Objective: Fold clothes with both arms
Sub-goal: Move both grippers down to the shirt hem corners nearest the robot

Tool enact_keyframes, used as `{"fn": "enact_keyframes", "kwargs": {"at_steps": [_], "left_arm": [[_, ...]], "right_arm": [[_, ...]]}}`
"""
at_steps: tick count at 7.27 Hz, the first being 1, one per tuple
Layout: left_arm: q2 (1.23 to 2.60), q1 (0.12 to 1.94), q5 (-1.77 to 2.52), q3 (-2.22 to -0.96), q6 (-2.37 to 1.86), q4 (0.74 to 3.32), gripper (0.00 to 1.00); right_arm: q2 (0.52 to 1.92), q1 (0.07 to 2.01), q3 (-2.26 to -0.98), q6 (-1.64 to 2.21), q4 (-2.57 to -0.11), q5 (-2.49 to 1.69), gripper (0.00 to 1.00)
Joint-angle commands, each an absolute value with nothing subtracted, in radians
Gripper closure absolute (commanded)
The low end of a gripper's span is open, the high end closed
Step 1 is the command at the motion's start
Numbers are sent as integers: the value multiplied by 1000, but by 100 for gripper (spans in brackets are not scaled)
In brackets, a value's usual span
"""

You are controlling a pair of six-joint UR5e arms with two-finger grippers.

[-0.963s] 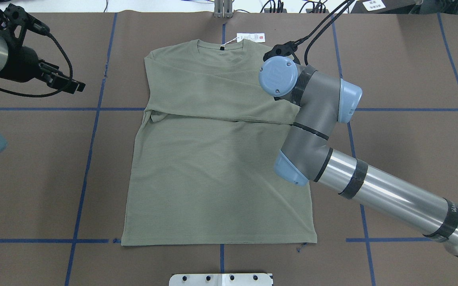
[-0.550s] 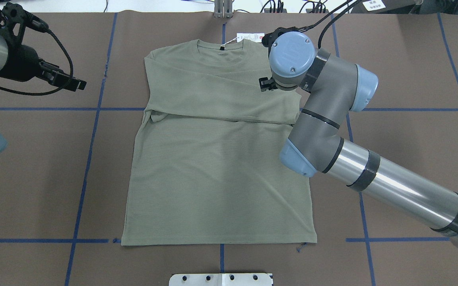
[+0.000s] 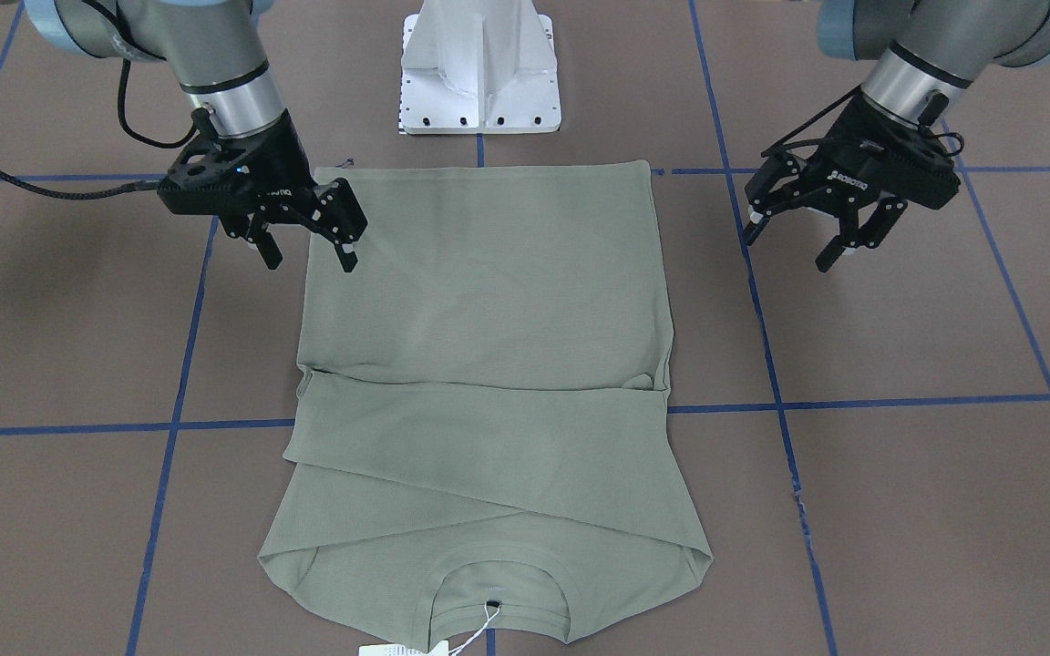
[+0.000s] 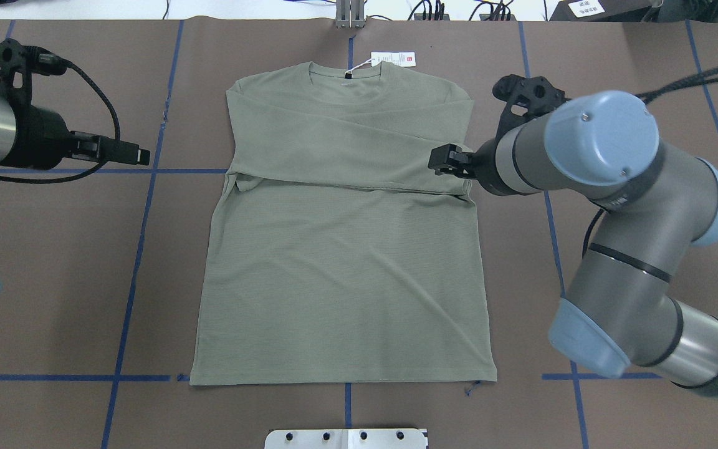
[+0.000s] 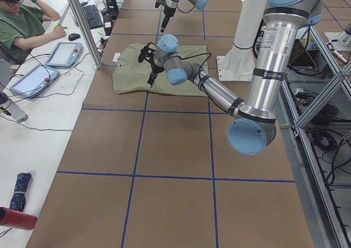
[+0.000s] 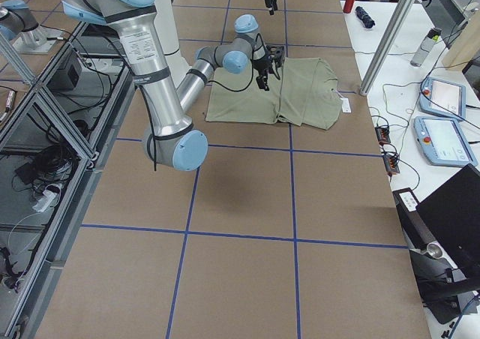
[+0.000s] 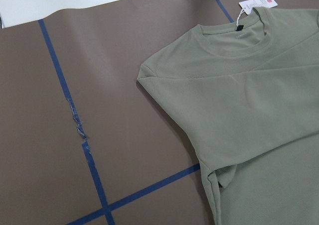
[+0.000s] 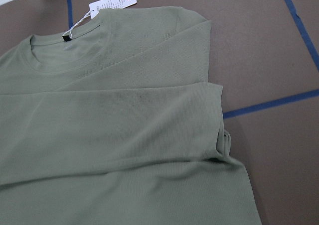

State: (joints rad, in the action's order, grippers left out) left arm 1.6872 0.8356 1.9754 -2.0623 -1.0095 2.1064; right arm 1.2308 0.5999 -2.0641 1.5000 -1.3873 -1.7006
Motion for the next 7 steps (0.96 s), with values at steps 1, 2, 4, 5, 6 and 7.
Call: {"fn": "enact_keyframes", "kwargs": {"at_steps": [1, 2, 4, 5, 6, 7], "left_arm": [[1538, 641, 1817, -2175, -1293, 2245, 0], [1476, 533, 1708, -2175, -1396, 2326, 0], [1450, 308, 1495, -2175, -1684, 2338, 22], [1431, 175, 1371, -2172, -1804, 2333, 26], [1431, 85, 1274, -2140, -1878, 2330, 26], [1440, 66, 1253, -2103, -1902, 2330, 26]], "right_arm": [[1502, 417, -2161, 1726, -1090, -1502, 1], [1573, 294, -2187, 1835, -1080, -1359, 2], [1600, 140, -2194, 1983, -1086, -1201, 7], [1601, 134, -2194, 2000, -1089, -1201, 11], [1601, 133, -2192, 2000, -1089, -1200, 11], [1601, 133, -2189, 2000, -1089, -1198, 10]]}}
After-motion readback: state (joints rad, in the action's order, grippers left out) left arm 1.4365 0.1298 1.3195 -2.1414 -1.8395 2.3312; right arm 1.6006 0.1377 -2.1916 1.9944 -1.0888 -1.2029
